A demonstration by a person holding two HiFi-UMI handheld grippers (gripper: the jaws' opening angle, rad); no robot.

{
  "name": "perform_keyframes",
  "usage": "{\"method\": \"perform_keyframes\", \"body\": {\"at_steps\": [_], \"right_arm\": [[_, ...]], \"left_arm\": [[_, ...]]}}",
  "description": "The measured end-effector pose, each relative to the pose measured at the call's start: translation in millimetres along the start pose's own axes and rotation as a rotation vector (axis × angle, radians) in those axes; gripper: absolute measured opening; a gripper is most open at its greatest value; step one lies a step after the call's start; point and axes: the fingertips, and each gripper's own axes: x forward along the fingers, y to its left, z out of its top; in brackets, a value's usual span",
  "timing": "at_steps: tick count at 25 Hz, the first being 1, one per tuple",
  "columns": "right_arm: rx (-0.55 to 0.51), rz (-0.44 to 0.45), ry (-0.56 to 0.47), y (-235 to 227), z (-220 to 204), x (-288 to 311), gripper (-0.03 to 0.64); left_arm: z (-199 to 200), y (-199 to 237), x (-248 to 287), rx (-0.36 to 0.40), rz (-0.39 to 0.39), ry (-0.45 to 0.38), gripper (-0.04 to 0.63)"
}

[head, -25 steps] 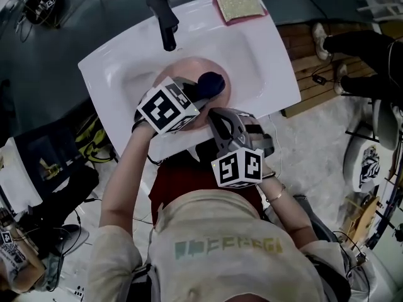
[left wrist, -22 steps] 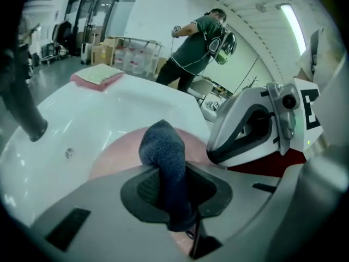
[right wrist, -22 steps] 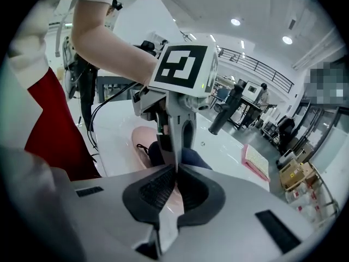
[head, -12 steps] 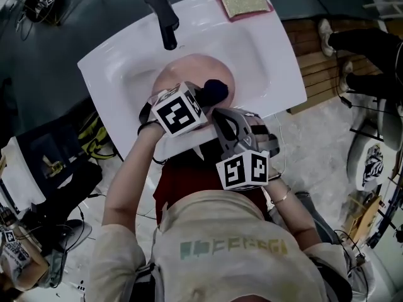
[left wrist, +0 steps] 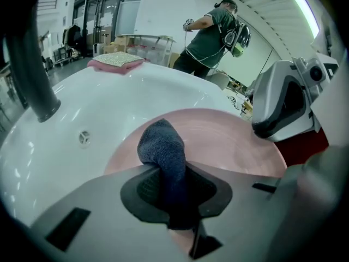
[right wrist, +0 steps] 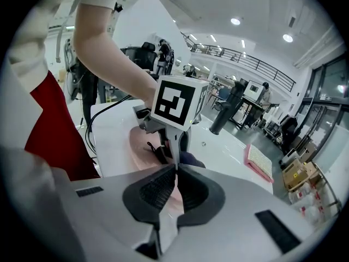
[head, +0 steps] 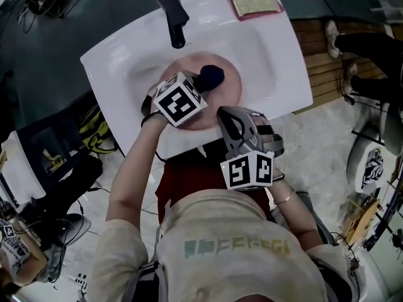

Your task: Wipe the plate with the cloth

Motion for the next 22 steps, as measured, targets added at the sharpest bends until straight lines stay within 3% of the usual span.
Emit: {"method": "perform_keyframes", "body": {"at_steps": [10,17,22], "right_arm": [[0.006,-0.008,0.012,4,5,4,0.038],[0.005,-0.020,0.017,1,1,1,0.038],[0.004,-0.033,0.026,5,2,1,0.038]], "left_arm": [[-19,40,1,-0.063,0.089,0.011,0.080],[-22,64,7,-0.010,0.218,0.060,0.080],[-27,80,-3,0.092,0.367,0.062,0.080]]}}
